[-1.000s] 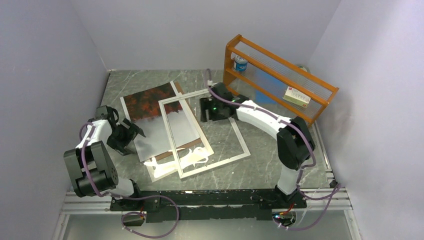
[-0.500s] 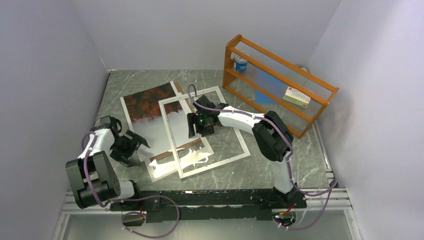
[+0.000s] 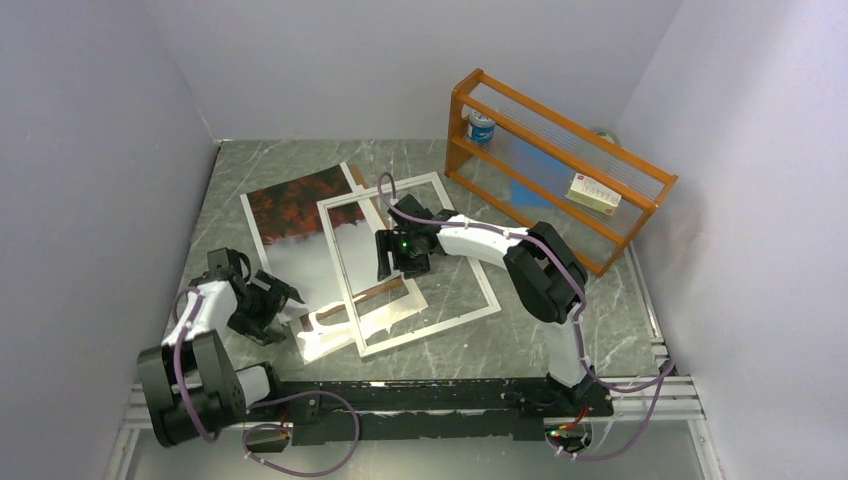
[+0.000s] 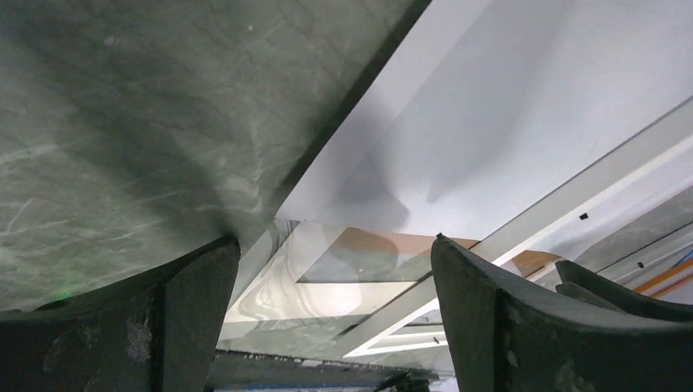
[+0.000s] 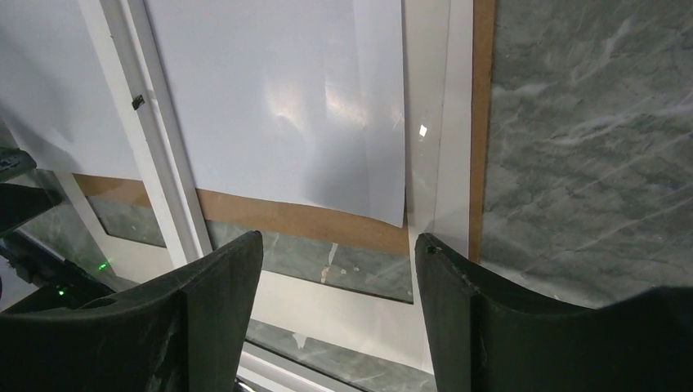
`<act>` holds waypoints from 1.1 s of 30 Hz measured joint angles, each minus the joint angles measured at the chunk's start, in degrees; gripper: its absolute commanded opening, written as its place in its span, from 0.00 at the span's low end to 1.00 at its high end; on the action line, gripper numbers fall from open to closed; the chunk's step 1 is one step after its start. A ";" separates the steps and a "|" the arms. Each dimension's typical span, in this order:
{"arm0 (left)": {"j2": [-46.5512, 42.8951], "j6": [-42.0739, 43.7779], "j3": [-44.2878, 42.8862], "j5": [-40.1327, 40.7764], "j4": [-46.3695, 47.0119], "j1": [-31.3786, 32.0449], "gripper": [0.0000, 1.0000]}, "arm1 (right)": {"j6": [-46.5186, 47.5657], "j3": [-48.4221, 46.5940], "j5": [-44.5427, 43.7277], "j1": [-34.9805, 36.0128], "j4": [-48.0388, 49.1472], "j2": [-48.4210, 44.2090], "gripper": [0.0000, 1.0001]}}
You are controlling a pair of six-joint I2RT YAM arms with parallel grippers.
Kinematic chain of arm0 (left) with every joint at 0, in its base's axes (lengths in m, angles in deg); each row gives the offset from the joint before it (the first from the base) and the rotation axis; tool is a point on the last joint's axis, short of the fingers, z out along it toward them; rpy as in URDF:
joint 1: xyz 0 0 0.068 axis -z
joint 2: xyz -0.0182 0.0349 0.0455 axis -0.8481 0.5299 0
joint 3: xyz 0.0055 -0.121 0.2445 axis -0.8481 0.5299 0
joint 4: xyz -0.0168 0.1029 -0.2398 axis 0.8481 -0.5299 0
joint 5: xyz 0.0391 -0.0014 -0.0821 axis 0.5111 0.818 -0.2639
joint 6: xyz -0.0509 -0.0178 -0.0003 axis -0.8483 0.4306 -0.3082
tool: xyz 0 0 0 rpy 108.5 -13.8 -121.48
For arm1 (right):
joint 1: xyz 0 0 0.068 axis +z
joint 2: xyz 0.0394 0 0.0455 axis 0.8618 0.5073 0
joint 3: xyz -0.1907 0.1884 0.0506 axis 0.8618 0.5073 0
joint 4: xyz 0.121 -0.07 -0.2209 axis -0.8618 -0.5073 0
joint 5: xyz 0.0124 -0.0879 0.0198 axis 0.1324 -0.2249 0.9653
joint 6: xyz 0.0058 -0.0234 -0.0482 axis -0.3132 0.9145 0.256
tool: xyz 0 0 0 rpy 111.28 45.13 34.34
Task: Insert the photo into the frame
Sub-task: Pick up the photo frame item at the center of the board.
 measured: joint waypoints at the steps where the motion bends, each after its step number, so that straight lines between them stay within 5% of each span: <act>1: -1.84 -0.22 1.14 -0.07 0.81 0.00 0.95 | 0.00 0.04 0.22 -0.04 0.07 0.00 0.72; 12: -18.78 -2.40 10.88 -3.96 12.26 -0.07 0.87 | -0.11 1.53 3.91 -1.53 2.40 -0.26 0.72; 33: -16.00 -0.31 2.93 -8.98 8.02 -3.06 0.93 | -0.55 3.37 8.35 -2.05 5.49 -0.55 0.73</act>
